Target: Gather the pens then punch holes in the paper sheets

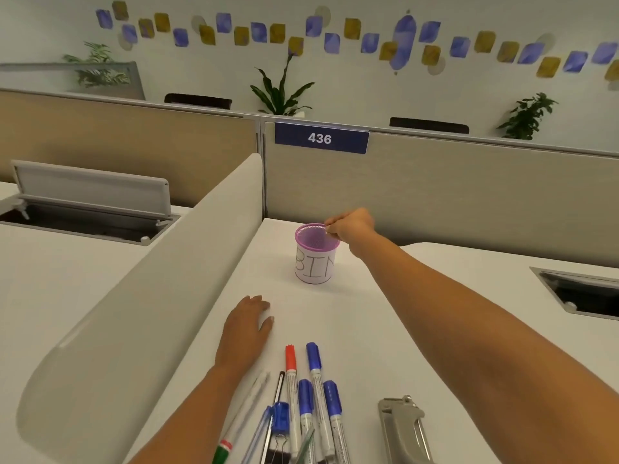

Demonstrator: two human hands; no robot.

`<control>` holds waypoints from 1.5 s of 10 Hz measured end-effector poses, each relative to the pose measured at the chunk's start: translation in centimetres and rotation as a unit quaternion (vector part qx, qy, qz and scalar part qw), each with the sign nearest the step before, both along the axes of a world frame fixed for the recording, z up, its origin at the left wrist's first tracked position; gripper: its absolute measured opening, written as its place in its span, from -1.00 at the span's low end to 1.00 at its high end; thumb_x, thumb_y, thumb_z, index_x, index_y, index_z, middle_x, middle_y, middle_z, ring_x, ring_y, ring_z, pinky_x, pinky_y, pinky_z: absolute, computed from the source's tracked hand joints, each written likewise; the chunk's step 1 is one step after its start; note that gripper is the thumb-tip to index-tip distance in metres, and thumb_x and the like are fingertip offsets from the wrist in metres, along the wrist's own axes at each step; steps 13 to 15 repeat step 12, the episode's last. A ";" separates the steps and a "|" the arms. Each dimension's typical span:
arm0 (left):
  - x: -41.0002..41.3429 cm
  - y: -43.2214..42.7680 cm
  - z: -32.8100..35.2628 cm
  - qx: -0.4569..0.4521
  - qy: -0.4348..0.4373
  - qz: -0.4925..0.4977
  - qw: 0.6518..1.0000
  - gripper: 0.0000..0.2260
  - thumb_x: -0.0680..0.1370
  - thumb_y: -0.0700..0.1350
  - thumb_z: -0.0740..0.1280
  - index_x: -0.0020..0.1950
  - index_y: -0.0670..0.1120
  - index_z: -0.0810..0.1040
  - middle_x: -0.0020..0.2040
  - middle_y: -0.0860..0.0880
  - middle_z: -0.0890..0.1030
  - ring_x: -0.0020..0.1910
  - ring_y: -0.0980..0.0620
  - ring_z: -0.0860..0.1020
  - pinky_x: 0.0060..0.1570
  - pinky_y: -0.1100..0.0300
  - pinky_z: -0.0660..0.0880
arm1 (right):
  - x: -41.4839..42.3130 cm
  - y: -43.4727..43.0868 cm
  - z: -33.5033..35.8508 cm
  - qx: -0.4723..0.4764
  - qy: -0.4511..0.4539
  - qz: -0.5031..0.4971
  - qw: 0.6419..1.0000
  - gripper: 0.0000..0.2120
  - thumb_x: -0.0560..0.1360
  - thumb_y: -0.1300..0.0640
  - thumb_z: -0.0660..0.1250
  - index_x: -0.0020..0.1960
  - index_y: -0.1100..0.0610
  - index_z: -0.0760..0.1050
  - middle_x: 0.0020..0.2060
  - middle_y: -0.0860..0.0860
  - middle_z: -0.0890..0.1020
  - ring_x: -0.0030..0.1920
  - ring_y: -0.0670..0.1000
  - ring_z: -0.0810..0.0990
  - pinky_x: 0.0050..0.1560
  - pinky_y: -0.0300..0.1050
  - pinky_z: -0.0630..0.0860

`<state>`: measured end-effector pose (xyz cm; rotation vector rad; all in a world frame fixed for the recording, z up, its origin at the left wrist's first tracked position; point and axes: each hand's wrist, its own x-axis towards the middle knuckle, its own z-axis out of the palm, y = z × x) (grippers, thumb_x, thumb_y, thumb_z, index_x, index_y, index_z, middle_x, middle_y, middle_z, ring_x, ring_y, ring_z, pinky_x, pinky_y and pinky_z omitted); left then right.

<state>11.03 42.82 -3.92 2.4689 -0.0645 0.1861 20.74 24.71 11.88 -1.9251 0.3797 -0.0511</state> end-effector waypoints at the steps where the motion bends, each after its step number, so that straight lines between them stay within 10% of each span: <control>1: 0.4 -0.1 -0.8 0.011 -0.015 0.009 1.000 -0.67 0.59 -0.07 0.19 0.35 -0.09 0.43 0.43 -0.05 0.37 0.46 -0.02 0.25 0.46 0.08 0.13 | 1.3 0.4 -0.2 -0.055 0.007 0.012 0.998 -0.81 0.43 0.39 0.35 0.04 0.33 0.60 0.07 0.19 0.65 -0.02 0.07 0.59 0.20 -0.03 0.53; 4: 0.1 -0.2 -0.8 0.036 -0.021 0.013 0.999 -0.65 0.61 -0.05 0.13 0.40 -0.06 0.36 0.46 -0.01 0.32 0.48 0.01 0.19 0.46 0.11 0.08 | 1.8 1.2 0.1 -0.162 -0.021 0.017 0.986 -0.88 0.37 0.37 0.43 -0.29 0.21 0.59 -0.15 0.14 0.67 -0.03 0.08 0.65 0.08 -0.03 0.60; 6: -0.1 -0.2 -0.6 0.048 -0.025 0.017 0.998 -0.65 0.61 -0.05 0.13 0.39 -0.06 0.37 0.46 -0.01 0.33 0.47 0.01 0.21 0.45 0.12 0.09 | 2.3 1.6 -0.1 -0.197 -0.039 0.020 0.979 -0.87 0.42 0.32 0.39 -0.04 0.26 0.64 -0.03 0.15 0.67 0.03 0.09 0.63 0.09 -0.03 0.59; 15: -1.0 0.0 -0.2 0.045 -0.005 0.002 0.999 -0.65 0.61 -0.08 0.14 0.39 -0.07 0.36 0.47 -0.03 0.30 0.48 0.01 0.20 0.45 0.14 0.09 | -0.8 -0.3 0.2 -0.118 -0.043 0.047 0.991 -0.91 0.48 0.27 0.33 -0.05 0.27 0.57 -0.14 0.14 0.59 -0.08 0.07 0.56 0.12 0.05 0.57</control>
